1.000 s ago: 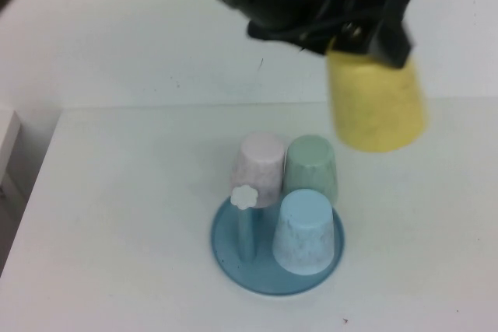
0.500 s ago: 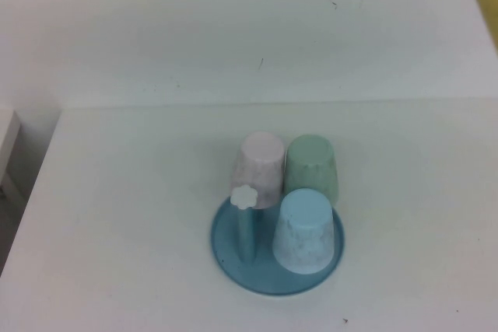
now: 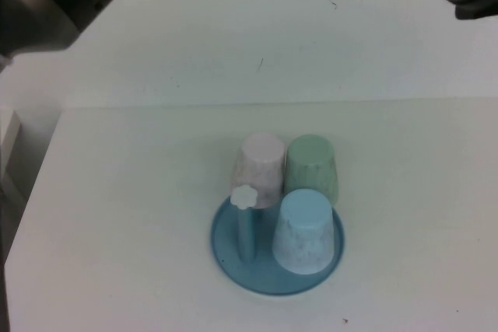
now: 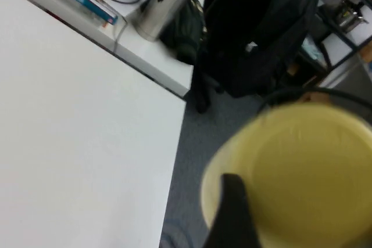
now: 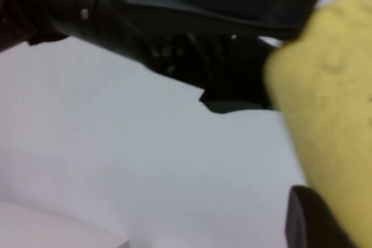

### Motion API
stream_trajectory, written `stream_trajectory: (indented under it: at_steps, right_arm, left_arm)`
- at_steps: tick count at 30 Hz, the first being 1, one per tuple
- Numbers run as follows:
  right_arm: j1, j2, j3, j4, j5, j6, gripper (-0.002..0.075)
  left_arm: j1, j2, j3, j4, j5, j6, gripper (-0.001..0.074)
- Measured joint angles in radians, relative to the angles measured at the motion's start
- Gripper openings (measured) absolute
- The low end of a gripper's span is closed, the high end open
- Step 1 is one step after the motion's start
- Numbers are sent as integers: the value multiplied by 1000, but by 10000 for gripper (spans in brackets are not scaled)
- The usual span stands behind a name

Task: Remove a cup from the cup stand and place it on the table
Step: Hand over the cup

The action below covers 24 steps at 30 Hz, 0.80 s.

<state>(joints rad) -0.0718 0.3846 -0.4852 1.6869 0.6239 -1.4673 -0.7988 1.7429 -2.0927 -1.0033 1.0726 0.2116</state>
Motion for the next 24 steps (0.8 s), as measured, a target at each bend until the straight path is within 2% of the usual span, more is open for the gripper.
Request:
stream_trajectory:
  at_steps: [1,2,3,4,6,9,11,13,15,21,22,24]
  right_arm:
    - [0,0,0,0,5,-11,83]
    - [0,0,0,0,5,-31,55]
    - [0,0,0,0,5,-43,41]
    - [0,0,0,0,1,-58,34]
    - [0,0,0,0,-9,-73,23]
    - [0,0,0,0,-12,-95,20]
    - [0,0,0,0,-20,-101,20]
    - [0,0,0,-19,-39,-88,20]
    - [0,0,-1,-94,-69,-35,20]
    - [0,75,-25,-453,-90,188,19]
    - [0,98,-31,-498,-77,218,19]
    - [0,159,-54,-578,-30,267,19]
  left_arm:
    - [-5,2,-2,0,-5,5,499]
    - [-10,4,-2,22,5,13,461]
    - [-12,8,-2,44,14,20,465]
    - [-13,10,-2,55,14,23,479]
    - [-16,20,-2,82,50,25,575]
    - [-27,25,-2,92,112,25,657]
    - [-28,25,-2,92,139,28,673]
    - [-22,25,-2,92,163,38,657]
    - [-15,23,-2,105,174,42,601]
    - [-10,0,-2,205,178,14,347]
    - [-10,-15,-2,250,180,10,231]
    - [-10,-34,-2,340,182,7,119]
